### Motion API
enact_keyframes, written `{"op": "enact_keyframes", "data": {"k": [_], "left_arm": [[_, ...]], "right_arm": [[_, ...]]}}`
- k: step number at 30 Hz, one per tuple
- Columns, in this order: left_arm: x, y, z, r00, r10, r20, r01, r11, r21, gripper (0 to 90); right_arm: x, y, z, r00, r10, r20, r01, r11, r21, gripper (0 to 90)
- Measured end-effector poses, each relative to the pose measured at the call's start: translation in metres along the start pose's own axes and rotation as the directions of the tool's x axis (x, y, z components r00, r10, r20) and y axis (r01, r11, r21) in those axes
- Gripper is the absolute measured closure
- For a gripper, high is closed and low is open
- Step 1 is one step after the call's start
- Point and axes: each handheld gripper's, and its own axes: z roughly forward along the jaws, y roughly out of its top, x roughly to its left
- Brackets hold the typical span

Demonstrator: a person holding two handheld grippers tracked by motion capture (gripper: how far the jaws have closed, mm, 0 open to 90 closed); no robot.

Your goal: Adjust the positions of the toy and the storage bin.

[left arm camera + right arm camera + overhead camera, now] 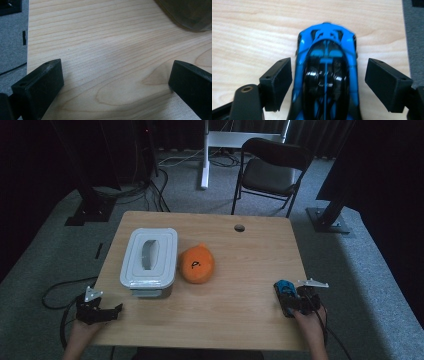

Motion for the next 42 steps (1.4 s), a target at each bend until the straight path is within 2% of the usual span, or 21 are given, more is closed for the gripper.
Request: {"op": "enact_keyframes", "data": {"k": [3, 6, 11, 17, 22, 27, 36, 42], "left_arm": [[0.0, 0.0, 0.0, 1.0, 0.0, 0.0, 0.0, 1.0, 0.0, 0.1], [0.0, 0.0, 0.0, 1.0, 0.0, 0.0, 0.0, 1.0, 0.0, 0.1], [0.0, 0.0, 0.0, 1.0, 0.0, 0.0, 0.0, 1.0, 0.0, 0.1], [0.0, 0.0, 0.0, 1.0, 0.0, 0.0, 0.0, 1.0, 0.0, 0.1], [0.0, 0.0, 0.0, 1.0, 0.0, 0.0, 0.0, 1.0, 0.0, 0.1], [0.0, 0.0, 0.0, 1.0, 0.0, 0.0, 0.0, 1.0, 0.0, 0.1], [0.0, 0.0, 0.0, 1.0, 0.0, 0.0, 0.0, 1.0, 0.0, 0.1], [0.0, 0.0, 0.0, 1.0, 0.0, 0.0, 0.0, 1.0, 0.0, 0.1]], "right_arm": [[-0.003, 0.003, 0.008, 0.9999, 0.014, -0.01, -0.014, 1.0, 0.02, 18.3], [0.001, 0.002, 0.013, 0.9999, -0.008, -0.009, 0.008, 0.999, 0.042, 18.3], [0.002, -0.001, 0.017, 1.0, -0.005, -0.004, 0.005, 0.998, 0.065, 22.8], [0.004, 0.0, 0.018, 0.9998, -0.017, 0.007, 0.017, 0.997, 0.069, 26.0], [0.002, 0.003, 0.013, 1.0, 0.007, 0.004, -0.007, 0.998, 0.063, 26.3], [0.0, 0.01, 0.008, 0.9999, 0.01, 0.009, -0.01, 0.998, 0.059, 26.3], [-0.001, 0.011, 0.02, 0.9989, 0.034, 0.032, -0.036, 0.996, 0.082, 26.2], [-0.002, 0.009, 0.023, 0.9988, 0.044, 0.02, -0.045, 0.996, 0.073, 25.6]]}}
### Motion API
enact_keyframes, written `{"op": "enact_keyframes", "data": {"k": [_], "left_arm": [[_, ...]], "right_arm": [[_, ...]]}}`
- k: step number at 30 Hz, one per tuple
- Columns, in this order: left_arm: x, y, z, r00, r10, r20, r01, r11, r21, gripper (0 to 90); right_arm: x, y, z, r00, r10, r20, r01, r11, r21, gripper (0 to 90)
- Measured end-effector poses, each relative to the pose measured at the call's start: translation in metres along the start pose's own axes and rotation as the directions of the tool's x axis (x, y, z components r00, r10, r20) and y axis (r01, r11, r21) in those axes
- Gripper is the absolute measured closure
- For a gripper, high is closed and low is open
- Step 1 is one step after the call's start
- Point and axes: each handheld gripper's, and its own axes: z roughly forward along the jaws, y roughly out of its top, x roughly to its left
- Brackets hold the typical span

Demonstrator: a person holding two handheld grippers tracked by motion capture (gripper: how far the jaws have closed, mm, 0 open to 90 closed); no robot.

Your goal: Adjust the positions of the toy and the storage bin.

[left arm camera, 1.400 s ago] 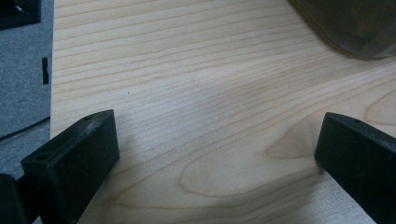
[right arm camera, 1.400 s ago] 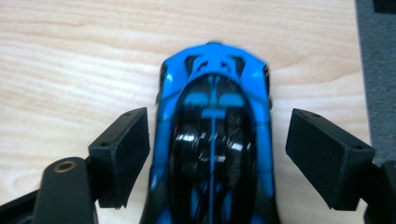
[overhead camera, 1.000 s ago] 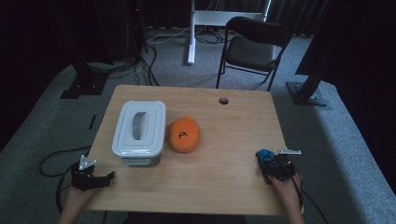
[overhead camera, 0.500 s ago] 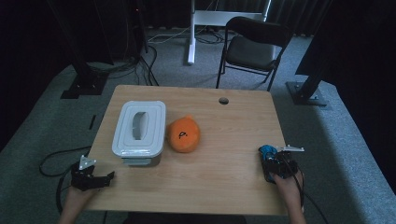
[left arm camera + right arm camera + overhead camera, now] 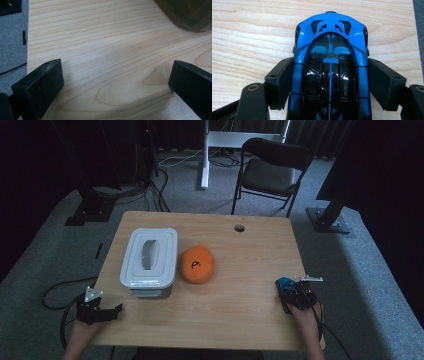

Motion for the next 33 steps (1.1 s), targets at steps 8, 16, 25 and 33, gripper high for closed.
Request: {"op": "enact_keyframes", "data": {"k": [8, 16, 25, 33], "left_arm": [[0.0, 0.0, 0.0, 1.0, 0.0, 0.0, 0.0, 1.0, 0.0, 0.1], [0.0, 0.0, 0.0, 1.0, 0.0, 0.0, 0.0, 1.0, 0.0, 0.1], [0.0, 0.0, 0.0, 1.0, 0.0, 0.0, 0.0, 1.0, 0.0, 0.1], [0.0, 0.0, 0.0, 1.0, 0.0, 0.0, 0.0, 1.0, 0.0, 0.1]], "right_arm": [[-0.003, 0.004, -0.008, 0.9998, 0.001, -0.018, -0.002, 0.999, -0.032, 16.3], [0.004, 0.011, -0.018, 0.996, -0.03, -0.084, 0.023, 0.997, -0.075, 12.5], [0.016, 0.021, -0.016, 0.9917, -0.046, -0.12, 0.036, 0.996, -0.081, 12.3], [0.026, 0.032, -0.016, 0.9879, -0.058, -0.144, 0.044, 0.994, -0.1, 13.1]]}}
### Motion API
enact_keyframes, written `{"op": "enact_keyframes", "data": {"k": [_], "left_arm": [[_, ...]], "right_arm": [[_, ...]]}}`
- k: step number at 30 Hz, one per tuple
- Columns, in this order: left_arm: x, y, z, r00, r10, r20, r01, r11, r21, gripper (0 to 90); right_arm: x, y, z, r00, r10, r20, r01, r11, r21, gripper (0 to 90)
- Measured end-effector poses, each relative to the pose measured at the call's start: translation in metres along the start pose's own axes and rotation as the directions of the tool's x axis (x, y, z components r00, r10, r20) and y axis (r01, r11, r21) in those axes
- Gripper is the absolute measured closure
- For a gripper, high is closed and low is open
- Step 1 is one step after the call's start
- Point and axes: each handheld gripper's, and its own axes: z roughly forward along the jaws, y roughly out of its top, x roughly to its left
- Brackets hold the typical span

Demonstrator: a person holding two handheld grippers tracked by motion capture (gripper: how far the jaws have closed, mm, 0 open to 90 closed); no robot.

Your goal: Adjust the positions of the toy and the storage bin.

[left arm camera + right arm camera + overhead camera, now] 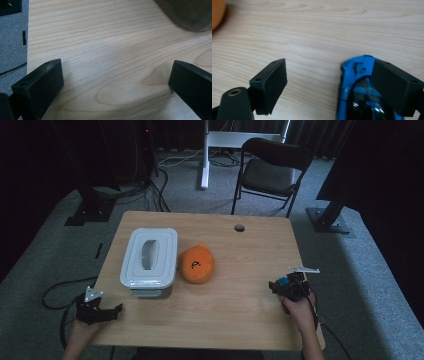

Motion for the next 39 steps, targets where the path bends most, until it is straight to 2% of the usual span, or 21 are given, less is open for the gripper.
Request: {"op": "enact_keyframes", "data": {"k": [10, 18, 22, 28, 39], "left_arm": [[0.0, 0.0, 0.0, 1.0, 0.0, 0.0, 0.0, 1.0, 0.0, 0.1], [0.0, 0.0, 0.0, 1.0, 0.0, 0.0, 0.0, 1.0, 0.0, 0.1], [0.0, 0.0, 0.0, 1.0, 0.0, 0.0, 0.0, 1.0, 0.0, 0.1], [0.0, 0.0, 0.0, 1.0, 0.0, 0.0, 0.0, 1.0, 0.0, 0.1], [0.0, 0.0, 0.0, 1.0, 0.0, 0.0, 0.0, 1.0, 0.0, 0.1]], "right_arm": [[0.02, 0.02, 0.006, 0.9985, -0.04, -0.038, 0.039, 0.999, -0.025, 13.6], [0.041, 0.04, 0.012, 0.9938, -0.087, -0.069, 0.084, 0.996, -0.042, 14.1], [0.052, 0.047, 0.017, 0.9895, -0.113, -0.09, 0.11, 0.993, -0.043, 14.2], [0.067, 0.054, 0.027, 0.9846, -0.126, -0.122, 0.121, 0.992, -0.046, 14.2], [0.098, 0.072, 0.035, 0.9689, -0.178, -0.172, 0.169, 0.983, -0.064, 14.5]]}}
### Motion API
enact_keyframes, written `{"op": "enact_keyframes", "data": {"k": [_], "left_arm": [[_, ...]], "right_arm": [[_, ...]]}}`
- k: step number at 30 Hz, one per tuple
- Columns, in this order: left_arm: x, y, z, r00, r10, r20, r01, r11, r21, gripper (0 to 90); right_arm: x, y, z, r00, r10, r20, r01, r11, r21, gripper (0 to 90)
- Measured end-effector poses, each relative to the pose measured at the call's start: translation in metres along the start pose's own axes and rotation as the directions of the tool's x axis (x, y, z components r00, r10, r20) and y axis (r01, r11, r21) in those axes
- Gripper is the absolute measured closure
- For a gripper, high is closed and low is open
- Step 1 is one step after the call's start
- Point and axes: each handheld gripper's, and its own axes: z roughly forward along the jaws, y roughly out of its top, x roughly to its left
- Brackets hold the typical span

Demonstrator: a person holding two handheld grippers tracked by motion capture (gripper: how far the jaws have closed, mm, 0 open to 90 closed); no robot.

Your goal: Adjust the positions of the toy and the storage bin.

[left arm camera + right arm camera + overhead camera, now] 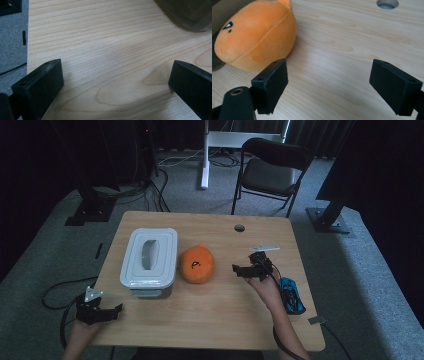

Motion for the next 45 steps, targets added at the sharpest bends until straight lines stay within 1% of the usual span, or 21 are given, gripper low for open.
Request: {"op": "enact_keyframes", "data": {"k": [2, 3, 5, 11, 14, 19, 21, 25, 28, 31, 32, 34, 36, 41, 44, 45], "left_arm": [[0.0, 0.0, 0.0, 1.0, 0.0, 0.0, 0.0, 1.0, 0.0, 0.1], [0.0, 0.0, 0.0, 1.0, 0.0, 0.0, 0.0, 1.0, 0.0, 0.1], [0.0, 0.0, 0.0, 1.0, 0.0, 0.0, 0.0, 1.0, 0.0, 0.1], [0.0, 0.0, 0.0, 1.0, 0.0, 0.0, 0.0, 1.0, 0.0, 0.1], [0.0, 0.0, 0.0, 1.0, 0.0, 0.0, 0.0, 1.0, 0.0, 0.1], [0.0, 0.0, 0.0, 1.0, 0.0, 0.0, 0.0, 1.0, 0.0, 0.1], [0.0, 0.0, 0.0, 1.0, 0.0, 0.0, 0.0, 1.0, 0.0, 0.1], [0.0, 0.0, 0.0, 1.0, 0.0, 0.0, 0.0, 1.0, 0.0, 0.1], [0.0, 0.0, 0.0, 1.0, 0.0, 0.0, 0.0, 1.0, 0.0, 0.1], [0.0, 0.0, 0.0, 1.0, 0.0, 0.0, 0.0, 1.0, 0.0, 0.1], [0.0, 0.0, 0.0, 1.0, 0.0, 0.0, 0.0, 1.0, 0.0, 0.1], [0.0, 0.0, 0.0, 1.0, 0.0, 0.0, 0.0, 1.0, 0.0, 0.1], [0.0, 0.0, 0.0, 1.0, 0.0, 0.0, 0.0, 1.0, 0.0, 0.1], [0.0, 0.0, 0.0, 1.0, 0.0, 0.0, 0.0, 1.0, 0.0, 0.1], [0.0, 0.0, 0.0, 1.0, 0.0, 0.0, 0.0, 1.0, 0.0, 0.1], [0.0, 0.0, 0.0, 1.0, 0.0, 0.0, 0.0, 1.0, 0.0, 0.1]], "right_arm": [[0.002, 0.002, 0.001, 1.0, -0.004, 0.0, 0.004, 1.0, 0.0, 14.5], [0.006, 0.006, 0.004, 0.9999, -0.009, -0.011, 0.009, 1.0, 0.0, 14.5], [0.01, 0.01, 0.008, 0.9997, -0.021, -0.015, 0.021, 1.0, 0.001, 14.5], [0.022, 0.02, 0.023, 0.9978, -0.025, -0.061, 0.026, 1.0, 0.011, 15.1], [0.028, 0.023, 0.03, 0.997, -0.033, -0.071, 0.034, 0.999, 0.019, 15.1], [0.034, 0.027, 0.038, 0.9959, -0.031, -0.085, 0.033, 0.999, 0.023, 15.1], [0.039, 0.031, 0.043, 0.9953, -0.041, -0.088, 0.043, 0.999, 0.03, 15.2], [0.044, 0.035, 0.049, 0.9944, -0.042, -0.097, 0.046, 0.998, 0.033, 17.5], [0.046, 0.039, 0.053, 0.9927, -0.045, -0.112, 0.05, 0.998, 0.039, 17.5], [0.047, 0.043, 0.059, 0.9921, -0.04, -0.119, 0.046, 0.998, 0.049, 17.6], [0.047, 0.045, 0.061, 0.9926, -0.043, -0.114, 0.049, 0.997, 0.052, 17.8], [0.047, 0.047, 0.064, 0.992, -0.03, -0.122, 0.036, 0.998, 0.053, 20.7], [0.047, 0.05, 0.068, 0.9922, -0.021, -0.122, 0.029, 0.998, 0.062, 20.7], [0.043, 0.055, 0.074, 0.9871, 0.0, -0.16, 0.011, 0.998, 0.069, 21.6], [0.042, 0.055, 0.079, 0.9817, 0.014, -0.19, 0.002, 0.996, 0.084, 22.0], [0.041, 0.053, 0.081, 0.9788, 0.024, -0.203, -0.005, 0.996, 0.091, 23.4]]}}
